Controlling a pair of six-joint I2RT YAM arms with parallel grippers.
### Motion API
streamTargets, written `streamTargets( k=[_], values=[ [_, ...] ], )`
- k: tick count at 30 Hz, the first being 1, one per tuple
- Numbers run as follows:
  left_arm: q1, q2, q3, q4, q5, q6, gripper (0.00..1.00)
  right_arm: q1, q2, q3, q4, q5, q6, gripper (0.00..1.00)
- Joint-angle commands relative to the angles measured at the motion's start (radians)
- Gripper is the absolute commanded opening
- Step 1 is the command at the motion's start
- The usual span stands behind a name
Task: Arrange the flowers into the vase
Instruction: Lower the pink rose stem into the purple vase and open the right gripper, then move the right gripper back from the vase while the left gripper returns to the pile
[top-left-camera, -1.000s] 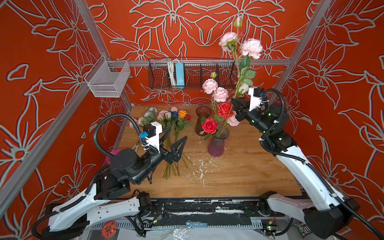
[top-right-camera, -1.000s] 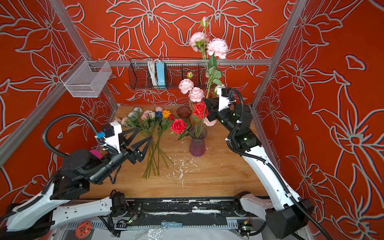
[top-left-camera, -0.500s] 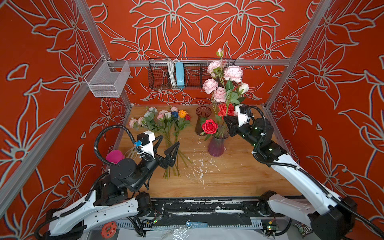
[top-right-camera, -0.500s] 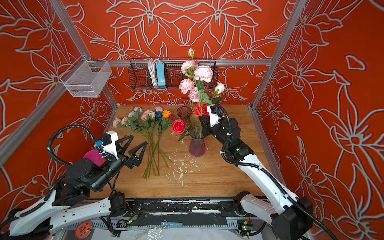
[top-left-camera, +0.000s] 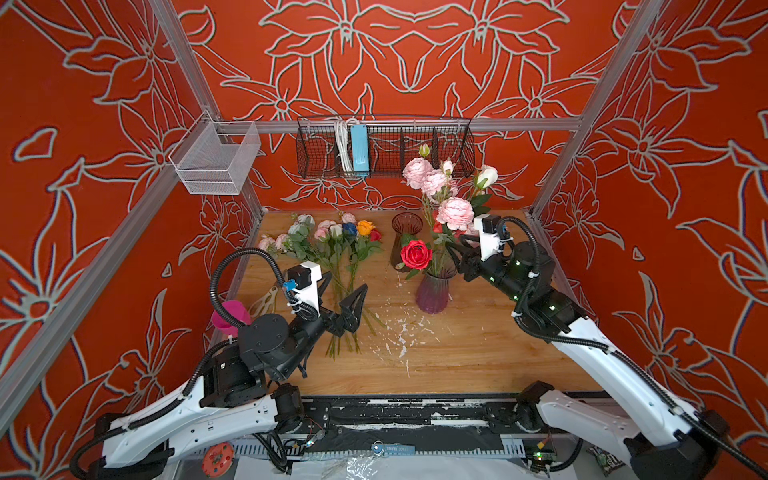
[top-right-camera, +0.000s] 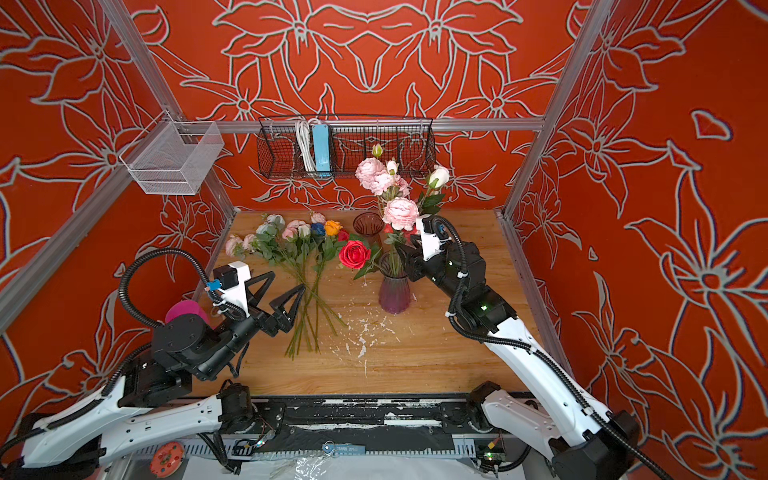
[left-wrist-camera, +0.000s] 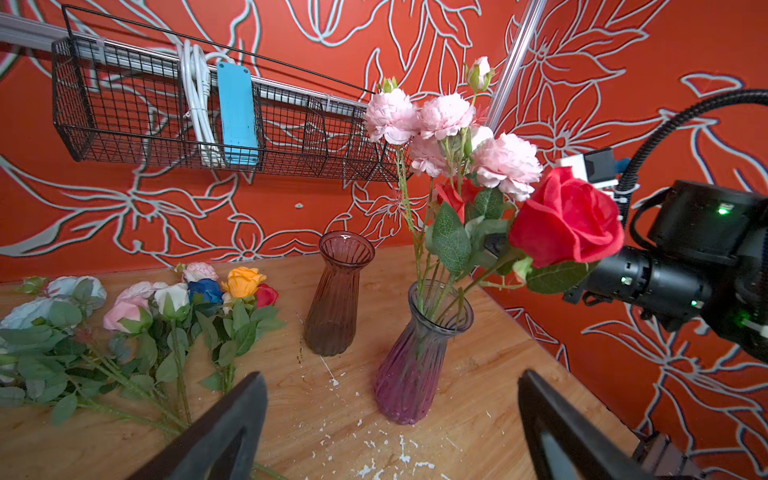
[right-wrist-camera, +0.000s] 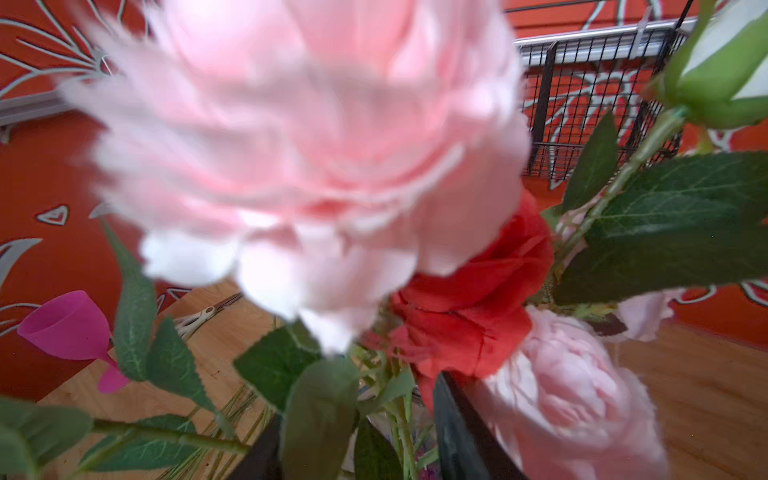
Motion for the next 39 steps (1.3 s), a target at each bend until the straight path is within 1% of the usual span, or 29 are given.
streamTargets(
  k=[1,6,8,11,13,18,20,23,30,35,39],
  values=[
    [0.020,0.038,-0.020,0.029,-0.030,-0.043,0.95,0.010,-0.050,0.016,-0.054,0.038,0.000,0.52],
    [0.077,0.091,-0.026,0.028,0.006,-0.109,0.96,0.013,-0.105,0.000,-0.106,0.036,0.005,0.56],
    [0.104,0.104,-0.031,0.030,0.000,-0.139,0.96,0.012,-0.128,-0.006,-0.121,0.033,0.013,0.58],
    [0.178,0.116,-0.049,0.013,-0.018,-0.236,0.98,0.013,-0.162,-0.008,-0.156,0.027,0.027,0.59],
    [0.246,0.128,-0.056,-0.005,0.019,-0.305,0.98,0.013,-0.188,-0.009,-0.175,0.041,0.046,0.60],
    [0.426,0.230,-0.012,-0.051,0.187,-0.422,0.99,0.012,-0.260,-0.010,-0.264,0.083,0.035,0.64],
    [0.458,0.277,0.021,-0.069,0.219,-0.432,0.99,0.013,-0.281,-0.022,-0.280,0.113,0.053,0.65],
    [0.477,0.308,0.033,-0.073,0.221,-0.438,0.99,0.013,-0.288,-0.020,-0.310,0.118,0.071,0.66],
    [0.559,0.328,0.034,-0.071,0.276,-0.471,0.98,0.013,-0.304,0.023,-0.411,0.133,0.096,0.66],
    [0.599,0.333,0.033,-0.074,0.297,-0.477,0.98,0.012,-0.327,0.028,-0.451,0.144,0.113,0.66],
    [0.640,0.334,0.039,-0.106,0.310,-0.484,0.98,0.012,-0.361,0.044,-0.503,0.209,0.142,0.66]
  ],
)
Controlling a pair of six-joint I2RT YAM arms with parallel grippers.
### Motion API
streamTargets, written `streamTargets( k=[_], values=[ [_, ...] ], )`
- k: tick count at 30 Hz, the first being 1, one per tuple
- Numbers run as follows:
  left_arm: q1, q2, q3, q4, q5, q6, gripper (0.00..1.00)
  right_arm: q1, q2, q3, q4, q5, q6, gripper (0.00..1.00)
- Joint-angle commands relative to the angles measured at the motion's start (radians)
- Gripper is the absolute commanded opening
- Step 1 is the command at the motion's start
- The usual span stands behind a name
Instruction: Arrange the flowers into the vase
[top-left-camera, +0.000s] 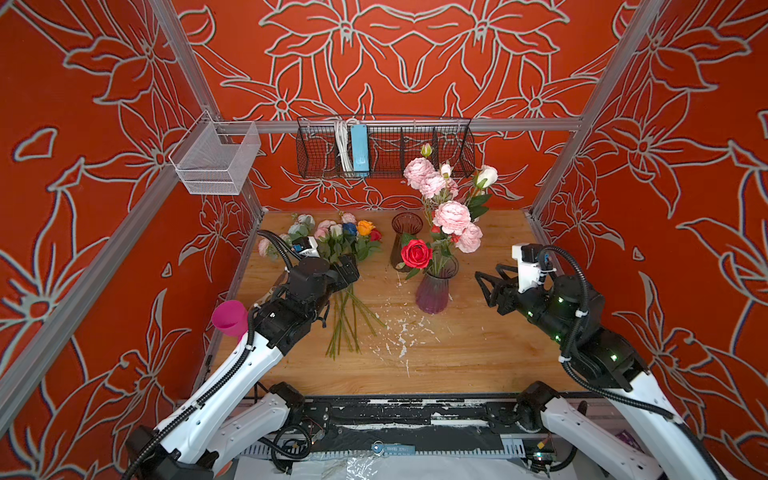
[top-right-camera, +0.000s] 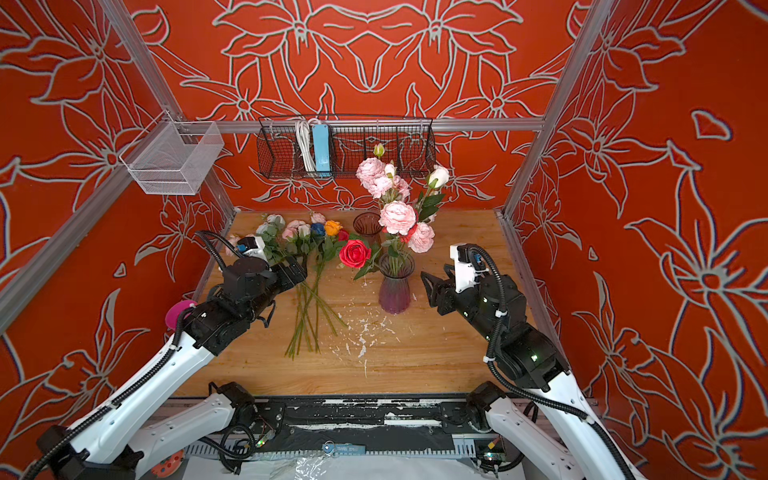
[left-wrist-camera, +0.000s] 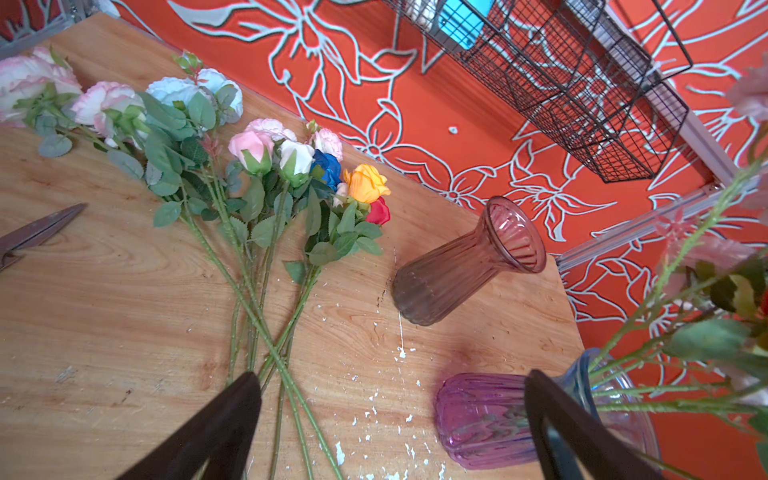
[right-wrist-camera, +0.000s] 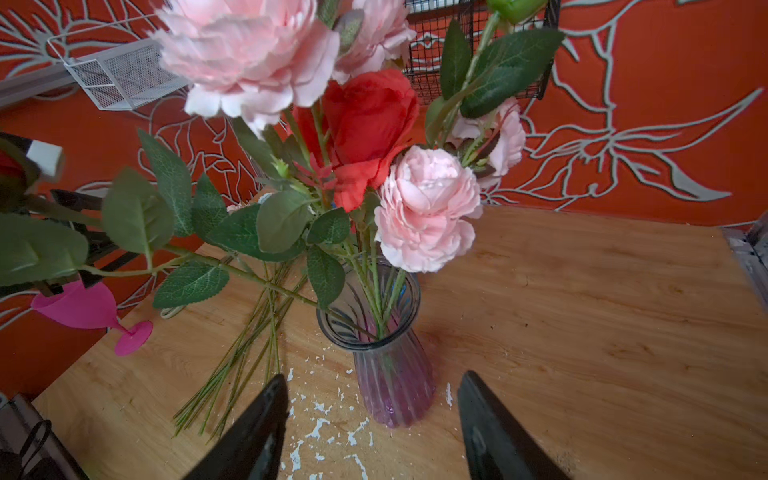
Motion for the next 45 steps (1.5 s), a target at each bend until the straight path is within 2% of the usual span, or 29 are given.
streamTargets(
  k=[1,5,13,16,18,23,28,34,40,45],
  values=[
    [0.037,0.000,0.030,-0.050,0.020,-0.021,0.98,0.008,-0.034,0.044,-0.054,0.073,0.039,0.66],
    [0.110,-0.003,0.023,-0.123,0.056,-0.040,0.97,0.008,-0.061,0.000,-0.060,0.165,0.076,0.65],
    [0.247,0.058,-0.008,-0.198,0.229,-0.052,0.84,0.008,-0.166,-0.229,0.048,0.297,0.231,0.59],
    [0.281,0.153,0.002,-0.195,0.286,-0.041,0.68,0.008,-0.148,-0.283,0.073,0.288,0.261,0.48],
    [0.289,0.208,0.012,-0.183,0.286,-0.031,0.53,0.008,-0.126,-0.297,0.089,0.267,0.269,0.40],
    [0.310,0.347,0.028,-0.119,0.283,-0.054,0.45,0.005,-0.093,-0.312,0.112,0.240,0.269,0.25],
    [0.364,0.469,0.007,0.000,0.302,-0.109,0.45,0.006,-0.102,-0.320,0.112,0.241,0.263,0.24],
    [0.467,0.610,-0.014,0.241,0.444,-0.153,0.40,0.006,-0.107,-0.326,0.102,0.217,0.269,0.24],
    [0.485,0.761,0.074,0.237,0.462,-0.143,0.33,0.007,-0.127,-0.320,0.078,0.224,0.265,0.24],
    [0.487,0.809,0.097,0.252,0.482,-0.143,0.29,0.007,-0.140,-0.315,0.055,0.238,0.256,0.24]
  ],
)
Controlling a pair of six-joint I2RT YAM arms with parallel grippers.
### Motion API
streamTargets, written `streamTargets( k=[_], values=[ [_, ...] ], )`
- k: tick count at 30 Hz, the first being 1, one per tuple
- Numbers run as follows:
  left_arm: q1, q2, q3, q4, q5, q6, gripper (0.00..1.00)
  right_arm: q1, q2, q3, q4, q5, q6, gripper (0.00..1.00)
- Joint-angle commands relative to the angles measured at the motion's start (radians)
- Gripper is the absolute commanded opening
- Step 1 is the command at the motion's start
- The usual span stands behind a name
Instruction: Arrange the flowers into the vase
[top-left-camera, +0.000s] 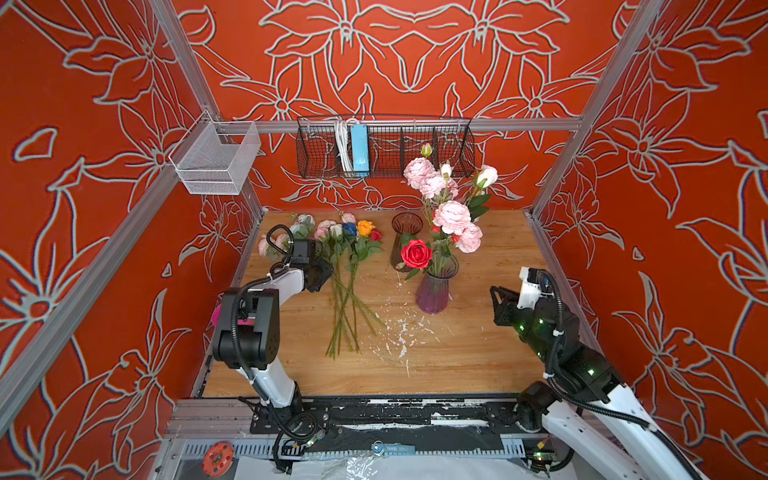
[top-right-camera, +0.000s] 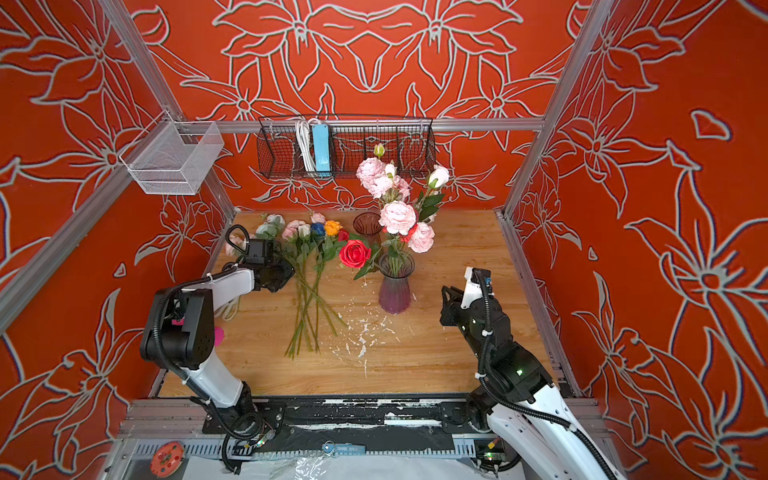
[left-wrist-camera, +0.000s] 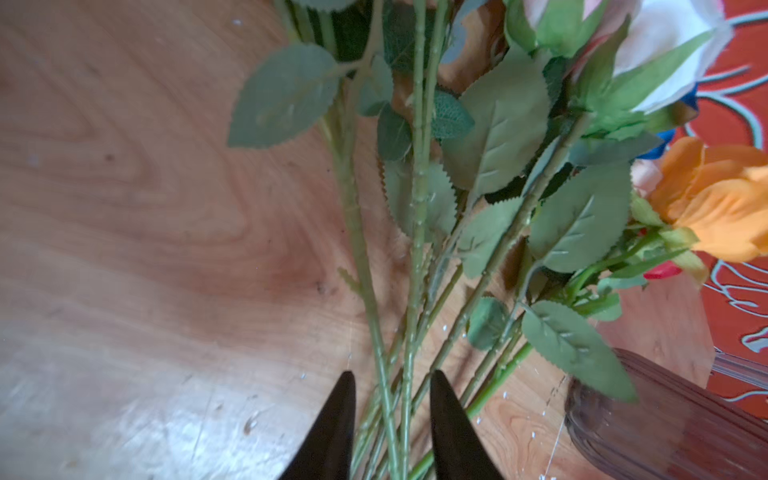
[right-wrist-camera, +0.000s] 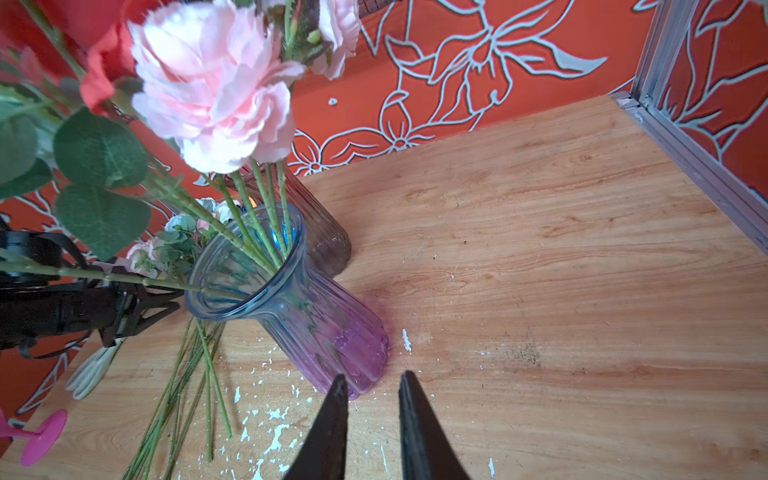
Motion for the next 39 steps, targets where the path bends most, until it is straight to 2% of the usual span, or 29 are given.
streamTargets(
  k=[1,6,9,11,14,20,26,35,39],
  values=[
    [0.005,0.015,0.038,0.027,0.056,0.005,0.27,0.007,-0.008,-0.001,-0.028,0.014,0.010,0.24],
    [-0.012,0.010,0.094,-0.075,0.049,0.035,0.22,0.007,0.003,0.003,-0.014,0.013,0.012,0.24],
    [-0.073,0.008,0.173,-0.189,-0.048,0.109,0.23,0.007,0.019,0.004,-0.001,0.008,0.012,0.24],
    [-0.133,0.057,0.292,-0.323,-0.132,0.197,0.29,0.005,0.032,0.005,0.008,0.003,0.012,0.24],
    [-0.199,0.159,0.455,-0.487,-0.203,0.297,0.34,0.005,0.043,0.005,0.015,-0.005,0.012,0.24],
    [-0.274,0.329,0.655,-0.665,-0.263,0.416,0.37,0.005,0.018,0.001,-0.007,0.001,0.012,0.25],
    [-0.329,0.382,0.683,-0.722,-0.312,0.448,0.33,0.005,-0.002,-0.004,-0.032,0.020,-0.001,0.25],
    [-0.332,0.401,0.663,-0.724,-0.288,0.449,0.19,0.005,0.014,-0.007,-0.018,0.011,-0.013,0.25],
    [-0.333,0.404,0.666,-0.728,-0.281,0.451,0.16,0.004,0.008,-0.009,-0.019,0.013,-0.013,0.25]
  ],
)
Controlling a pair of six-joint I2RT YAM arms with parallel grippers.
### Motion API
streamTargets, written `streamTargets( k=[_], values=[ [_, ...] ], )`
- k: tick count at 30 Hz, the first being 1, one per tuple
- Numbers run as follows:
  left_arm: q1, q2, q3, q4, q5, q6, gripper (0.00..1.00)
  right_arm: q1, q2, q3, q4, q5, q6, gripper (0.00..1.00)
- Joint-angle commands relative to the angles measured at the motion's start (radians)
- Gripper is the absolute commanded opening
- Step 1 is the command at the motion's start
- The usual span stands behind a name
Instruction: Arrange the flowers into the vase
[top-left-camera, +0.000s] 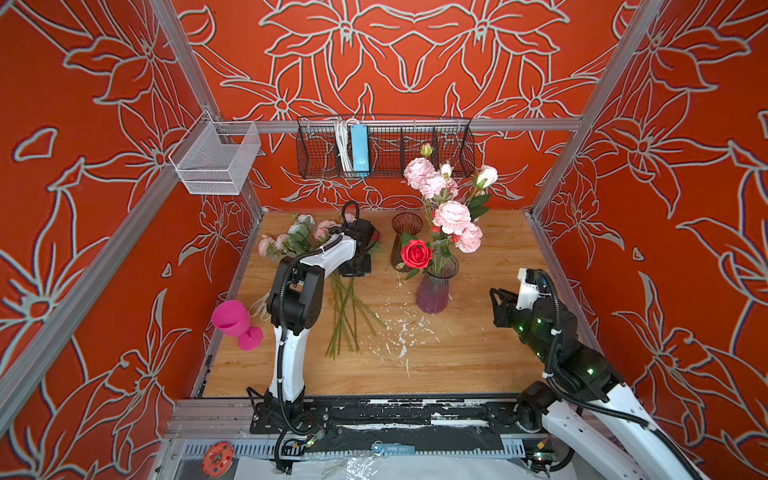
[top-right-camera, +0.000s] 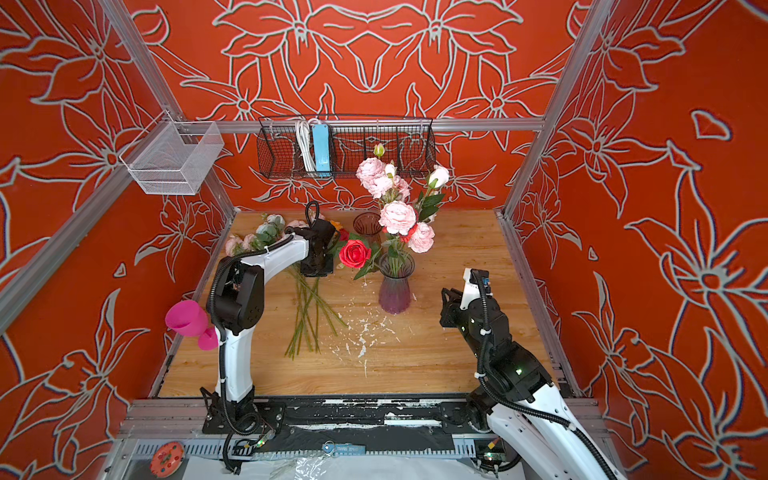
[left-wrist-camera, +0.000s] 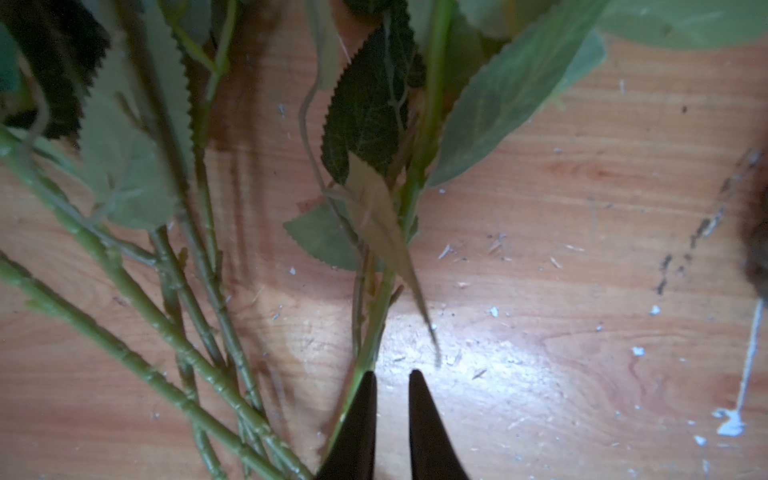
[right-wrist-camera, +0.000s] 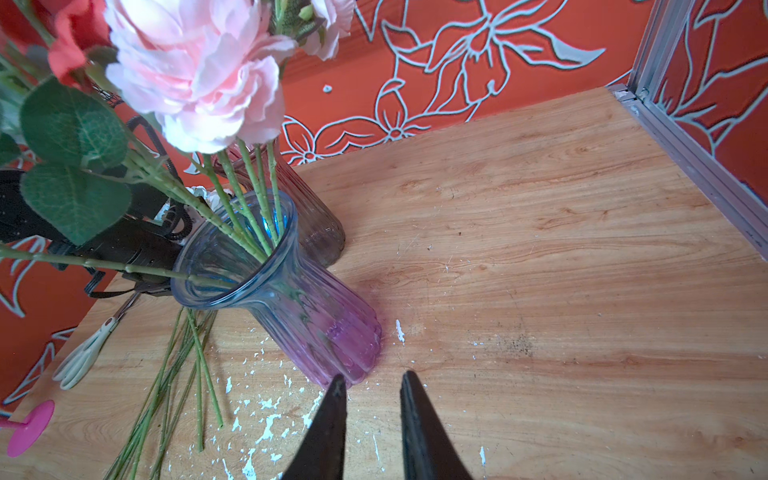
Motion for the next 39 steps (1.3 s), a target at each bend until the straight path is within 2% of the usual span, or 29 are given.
streamTargets(
  k=[1,13,23,30,33,37,39],
  values=[
    [0.000,0.018,0.000,-0.031,0.001,0.004,0.16,0.005,-0.005,-0.009,0.000,0.013,-0.003,0.25],
    [-0.002,0.074,0.010,-0.042,-0.004,0.016,0.16,0.004,0.001,-0.006,0.000,0.014,-0.005,0.25],
    [-0.002,-0.036,-0.007,-0.026,0.008,0.025,0.19,0.002,0.011,0.000,0.009,0.012,-0.008,0.25],
    [0.037,-0.041,0.018,-0.045,0.014,0.010,0.23,0.002,0.022,0.011,0.009,0.004,-0.011,0.25],
    [0.082,-0.123,-0.091,0.043,0.046,-0.037,0.24,0.002,0.017,0.007,0.006,0.005,-0.012,0.25],
    [0.213,-0.258,-0.290,0.213,0.207,-0.140,0.25,0.000,0.019,0.002,0.008,0.001,-0.011,0.25],
    [0.267,-0.326,-0.404,0.351,0.294,-0.175,0.25,0.000,0.022,0.000,0.011,0.000,-0.011,0.25]
  ],
)
